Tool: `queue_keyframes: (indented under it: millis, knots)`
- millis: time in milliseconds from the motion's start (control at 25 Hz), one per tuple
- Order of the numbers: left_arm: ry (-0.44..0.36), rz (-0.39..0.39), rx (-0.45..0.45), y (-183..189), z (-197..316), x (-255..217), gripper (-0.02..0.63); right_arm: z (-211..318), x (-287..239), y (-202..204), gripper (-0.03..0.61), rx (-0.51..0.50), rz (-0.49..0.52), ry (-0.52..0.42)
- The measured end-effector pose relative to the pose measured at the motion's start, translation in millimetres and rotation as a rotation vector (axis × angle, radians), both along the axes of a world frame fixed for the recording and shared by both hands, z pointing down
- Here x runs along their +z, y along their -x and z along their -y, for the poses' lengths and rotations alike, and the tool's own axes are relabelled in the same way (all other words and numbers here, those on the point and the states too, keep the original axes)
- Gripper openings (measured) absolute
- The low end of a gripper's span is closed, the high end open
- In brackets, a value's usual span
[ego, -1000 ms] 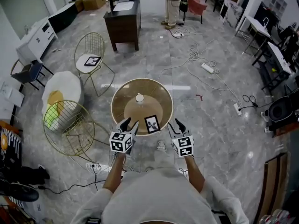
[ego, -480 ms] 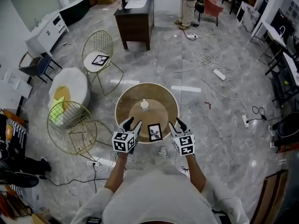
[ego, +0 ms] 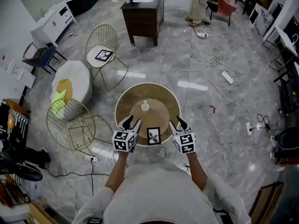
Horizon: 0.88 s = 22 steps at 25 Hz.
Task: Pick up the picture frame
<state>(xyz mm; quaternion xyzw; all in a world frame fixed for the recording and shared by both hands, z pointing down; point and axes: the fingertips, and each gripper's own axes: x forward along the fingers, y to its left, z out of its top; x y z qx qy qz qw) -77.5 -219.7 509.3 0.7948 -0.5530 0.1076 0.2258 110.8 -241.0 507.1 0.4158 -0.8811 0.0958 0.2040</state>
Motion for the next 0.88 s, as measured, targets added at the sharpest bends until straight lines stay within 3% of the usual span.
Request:
queue_keyframes:
  millis: [240,880]
  knots:
    - [0.043,0.0,-0.021,-4.6,11.3,16.3,0.176,15.7,15.0,0.1,0.164,-0.042,-0.001,0.04]
    - [0.201,-0.006,-0.018,-2.5,-23.0,72.6,0.176,-1.1,57.7,14.1,0.164,-0.081,-0.015,0.165]
